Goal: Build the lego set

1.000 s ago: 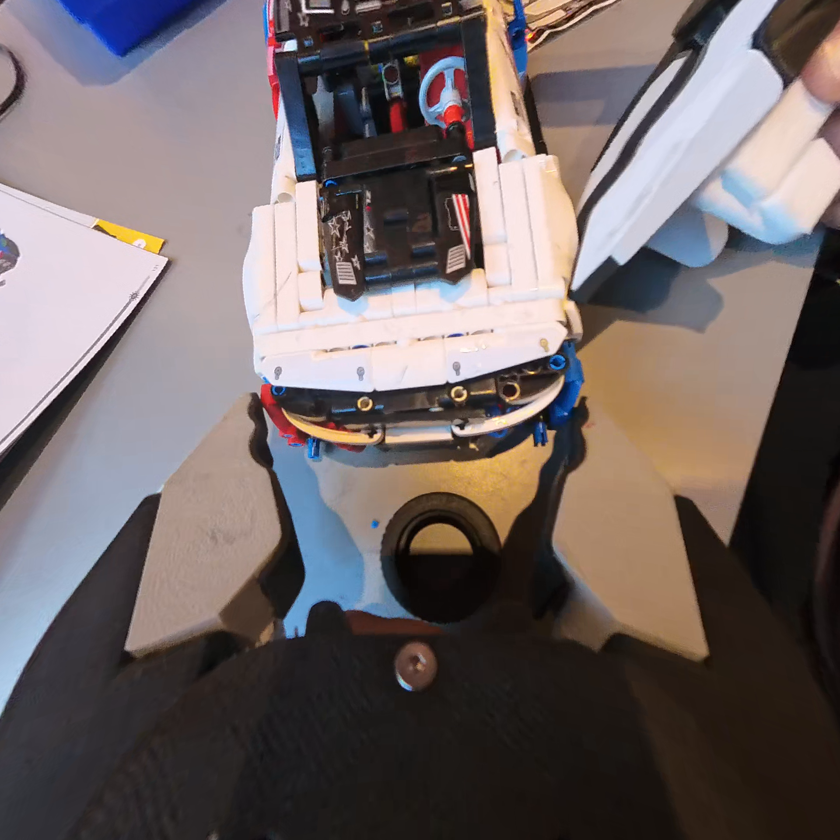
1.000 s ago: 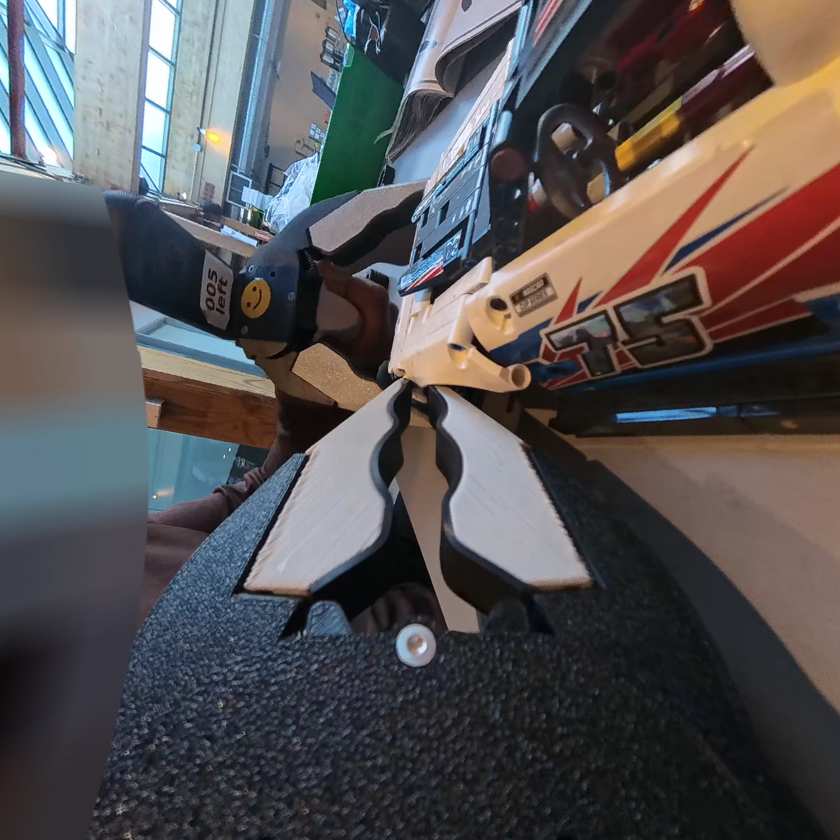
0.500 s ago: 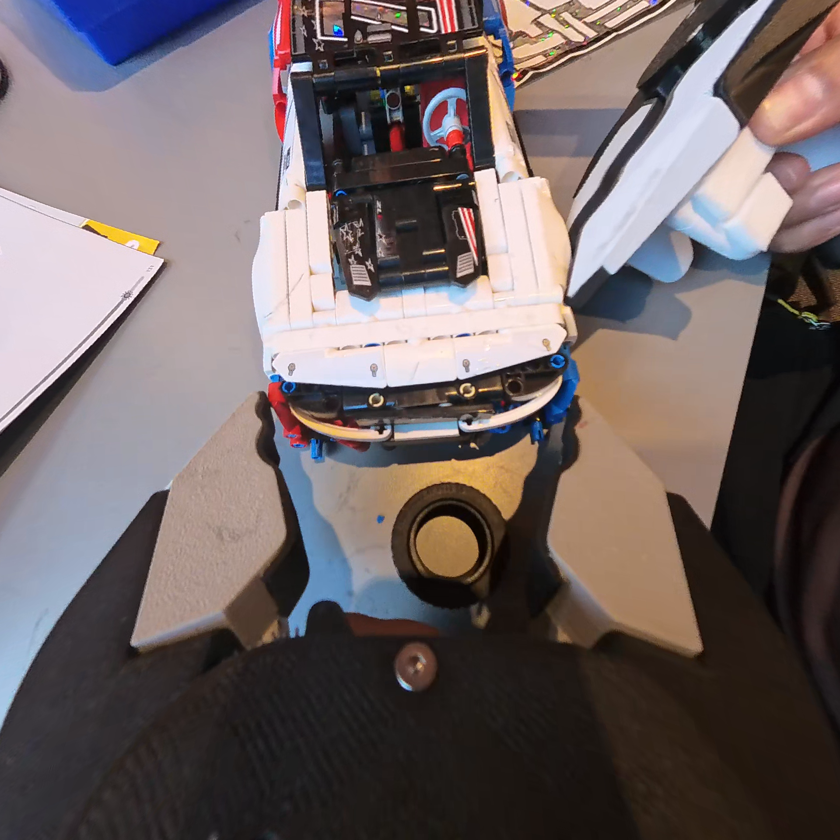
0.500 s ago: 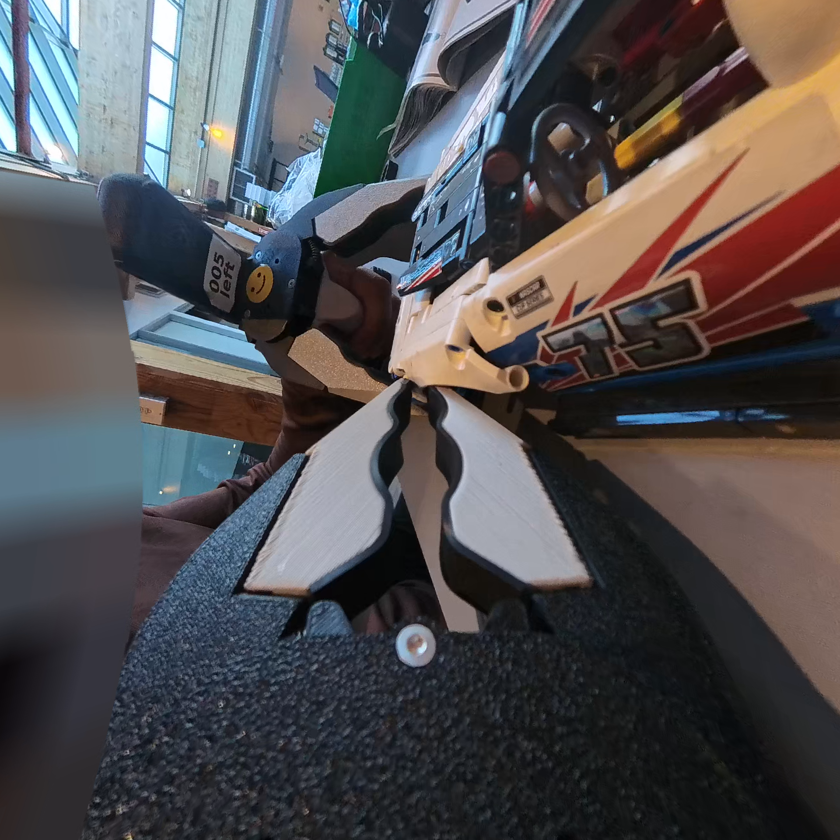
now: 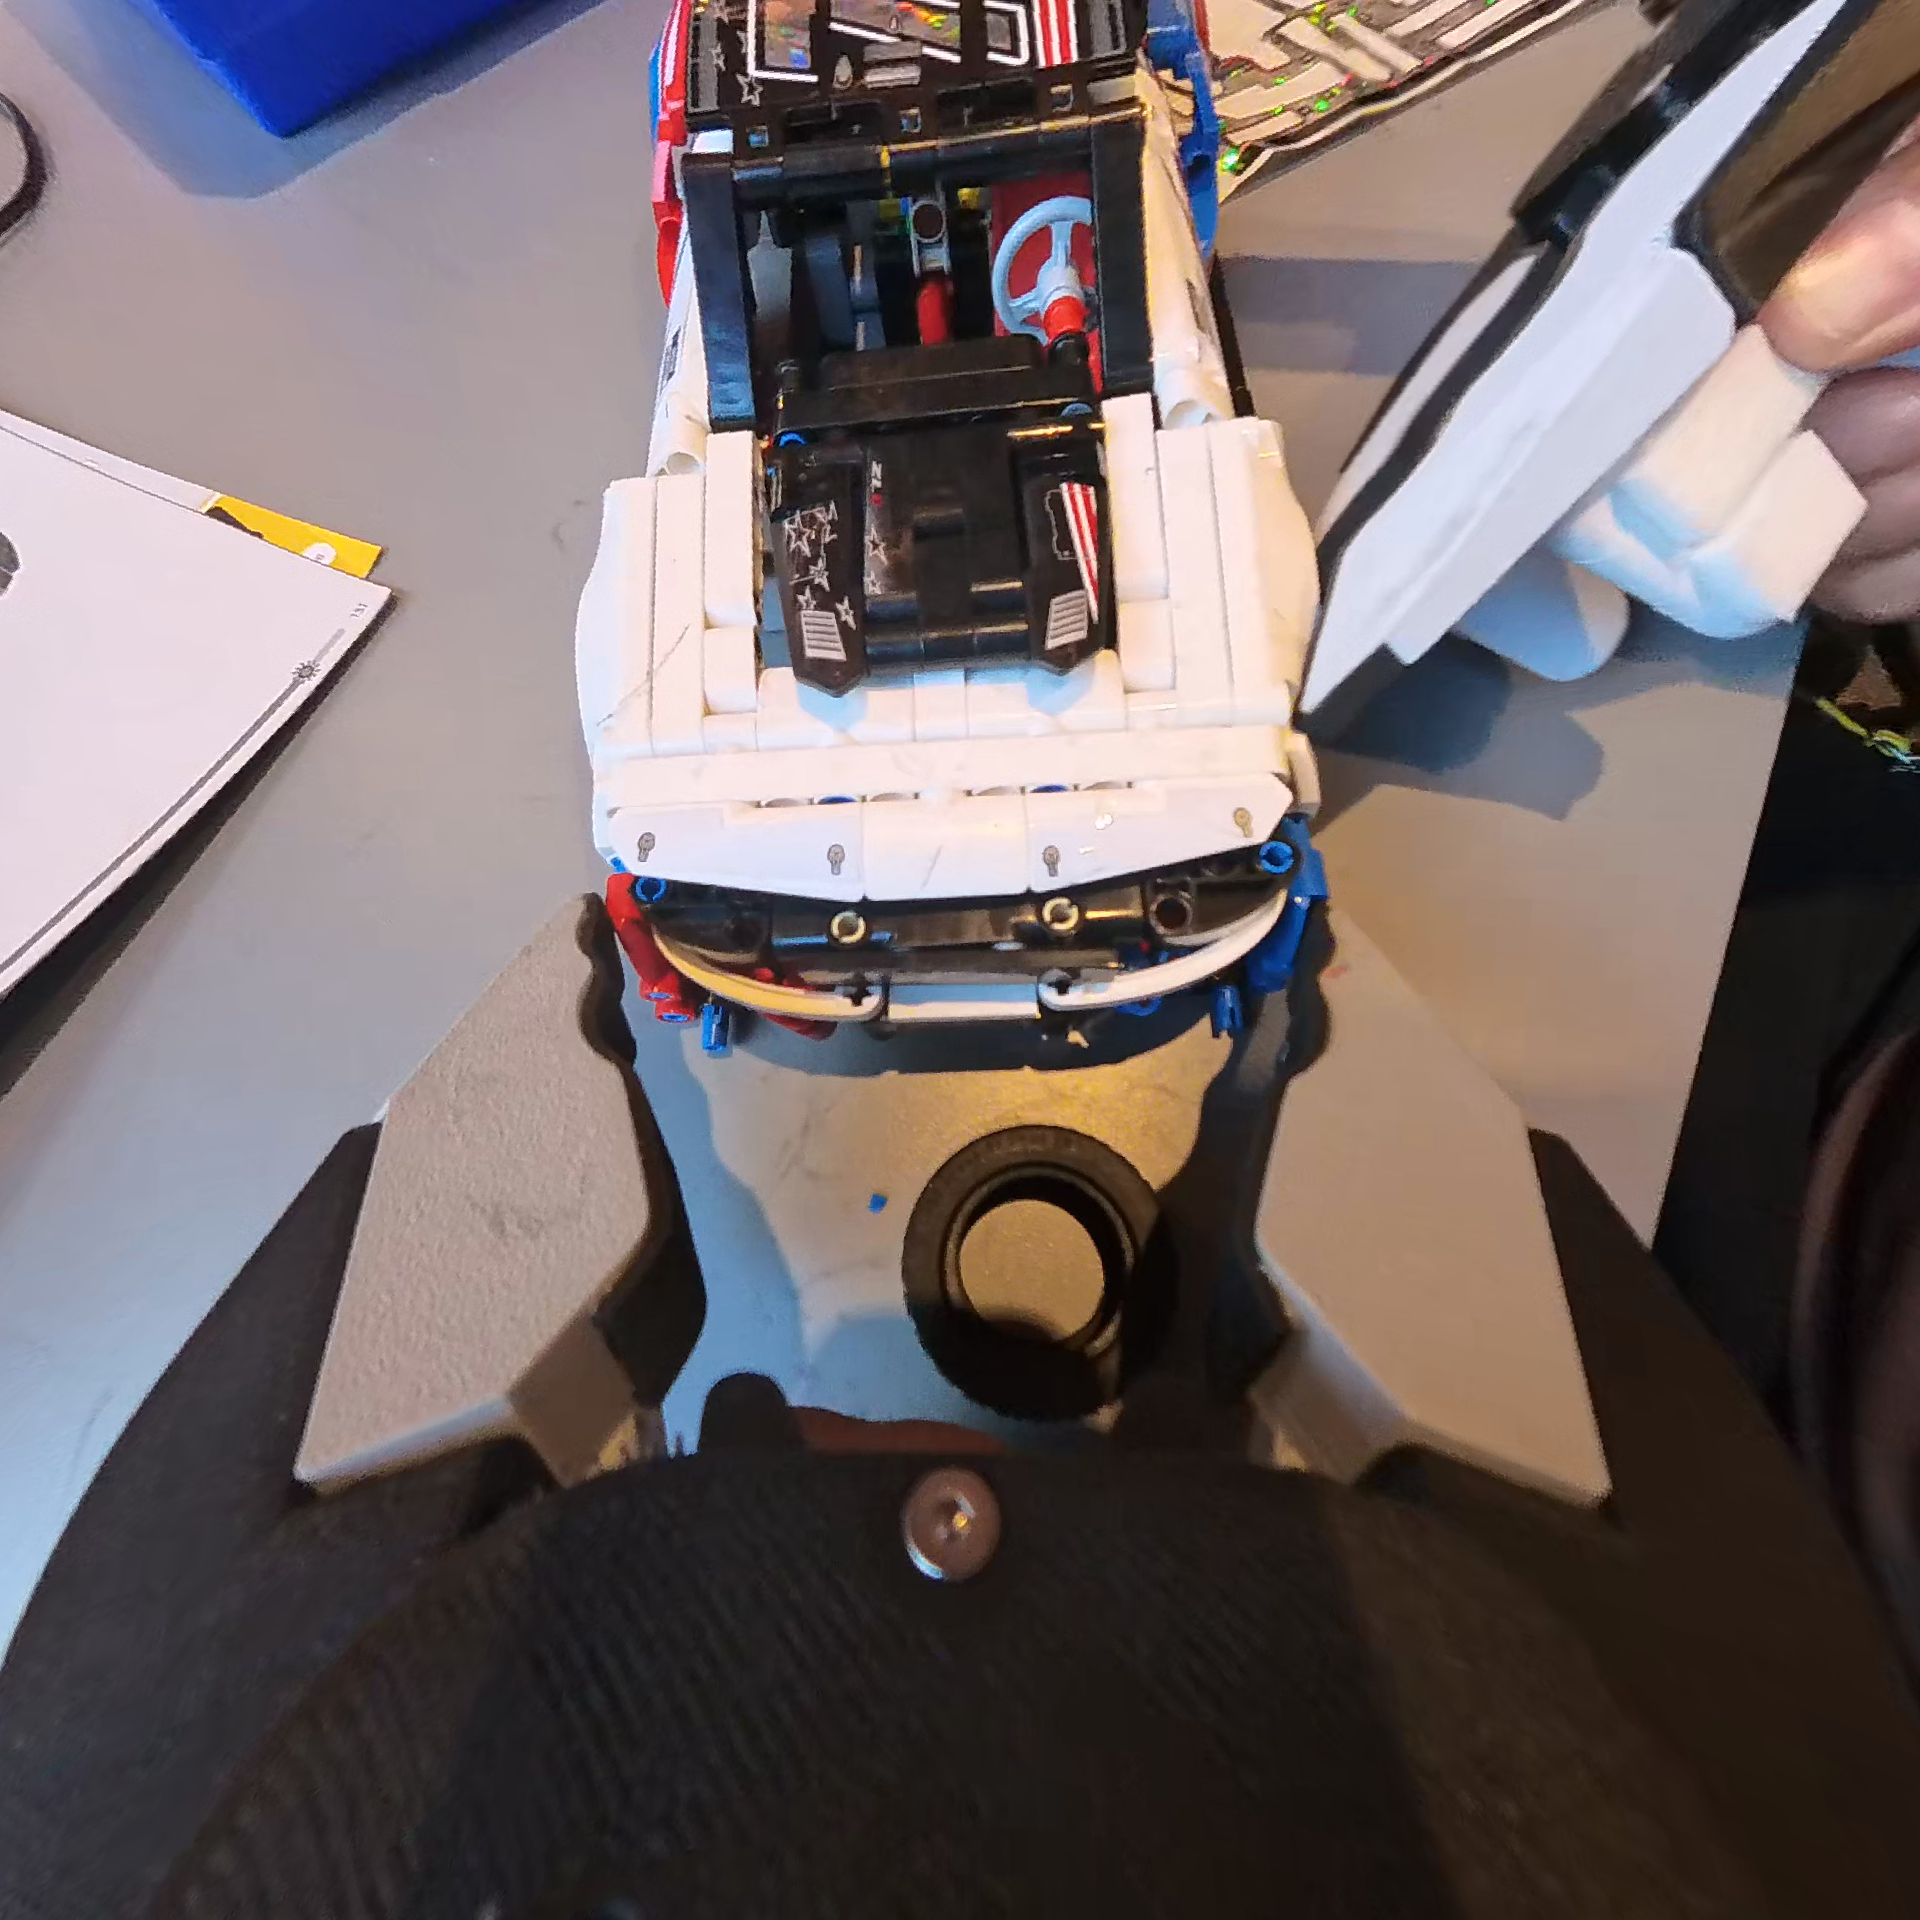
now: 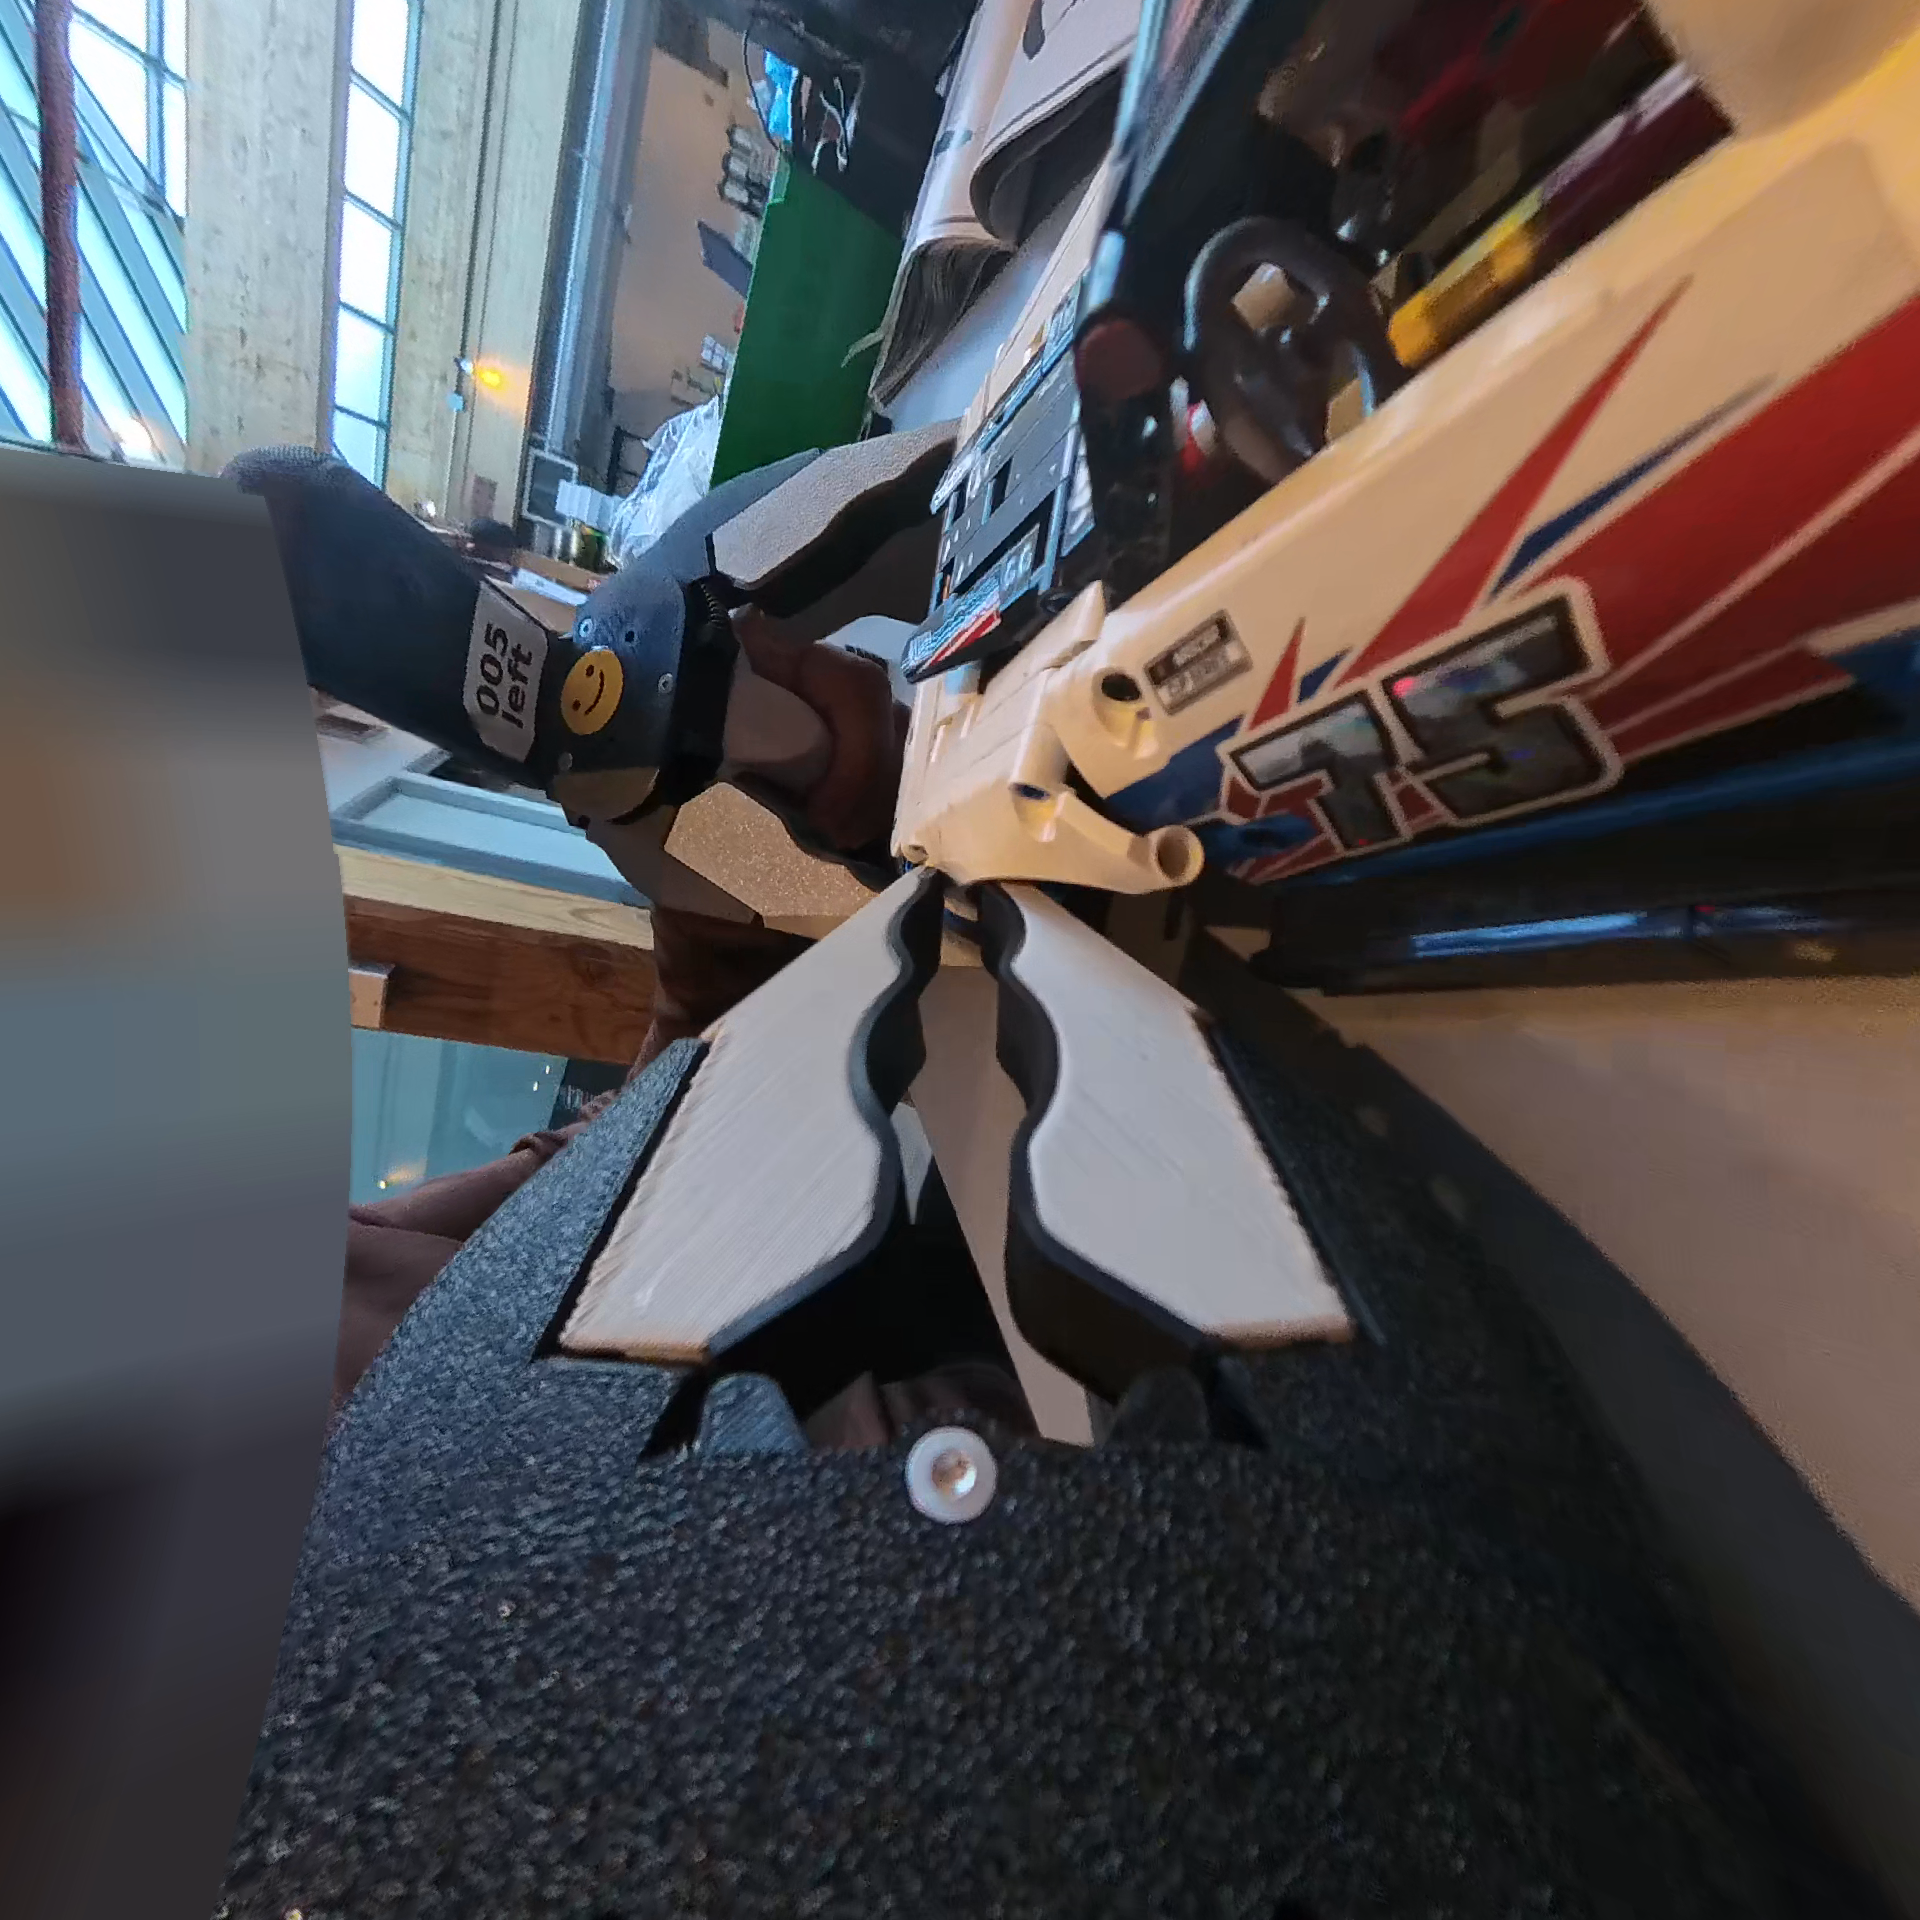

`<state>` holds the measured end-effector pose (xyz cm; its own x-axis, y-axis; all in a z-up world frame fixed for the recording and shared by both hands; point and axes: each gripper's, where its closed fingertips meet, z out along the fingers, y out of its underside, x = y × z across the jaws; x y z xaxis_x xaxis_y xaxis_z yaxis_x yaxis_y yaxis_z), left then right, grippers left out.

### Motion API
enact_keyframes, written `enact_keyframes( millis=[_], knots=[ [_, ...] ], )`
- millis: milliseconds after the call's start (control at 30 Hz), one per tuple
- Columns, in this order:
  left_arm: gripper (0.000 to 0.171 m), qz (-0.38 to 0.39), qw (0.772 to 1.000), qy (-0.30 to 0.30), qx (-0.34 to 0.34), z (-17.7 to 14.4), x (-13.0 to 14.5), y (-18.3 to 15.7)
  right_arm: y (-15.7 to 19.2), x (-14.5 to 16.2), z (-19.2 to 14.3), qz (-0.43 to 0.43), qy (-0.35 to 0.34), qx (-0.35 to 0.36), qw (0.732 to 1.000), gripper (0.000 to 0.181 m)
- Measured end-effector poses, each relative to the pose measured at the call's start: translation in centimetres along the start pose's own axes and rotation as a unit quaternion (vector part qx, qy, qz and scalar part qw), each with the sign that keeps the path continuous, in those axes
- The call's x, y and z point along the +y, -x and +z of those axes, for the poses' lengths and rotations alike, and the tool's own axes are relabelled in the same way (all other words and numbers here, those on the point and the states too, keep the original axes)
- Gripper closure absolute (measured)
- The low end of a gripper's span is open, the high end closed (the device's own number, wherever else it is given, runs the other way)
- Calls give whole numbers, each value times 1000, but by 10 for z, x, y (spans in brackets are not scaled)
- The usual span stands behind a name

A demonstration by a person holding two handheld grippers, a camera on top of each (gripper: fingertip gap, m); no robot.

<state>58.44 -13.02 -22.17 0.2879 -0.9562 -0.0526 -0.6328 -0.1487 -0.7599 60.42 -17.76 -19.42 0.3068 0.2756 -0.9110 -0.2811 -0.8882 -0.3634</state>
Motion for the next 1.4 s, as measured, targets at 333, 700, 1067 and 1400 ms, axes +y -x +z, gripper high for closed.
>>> enact_keyframes(
  millis=[333,700,1067,1400],
  knots=[
    [46,-6,1000,2,-11,1,0,3,0,-3,4,-40,-19,30,999,177],
    [45,-28,999,5,-39,1,0,8,-4,-8,2,-56,-20,54,997,175],
    [47,-50,997,23,-61,-3,-1,1,-7,-1,-16,-105,17,81,991,150],
    [62,-42,998,-1,-44,-46,5,24,-43,-38,-90,-190,-1,196,962,138]
  ],
)
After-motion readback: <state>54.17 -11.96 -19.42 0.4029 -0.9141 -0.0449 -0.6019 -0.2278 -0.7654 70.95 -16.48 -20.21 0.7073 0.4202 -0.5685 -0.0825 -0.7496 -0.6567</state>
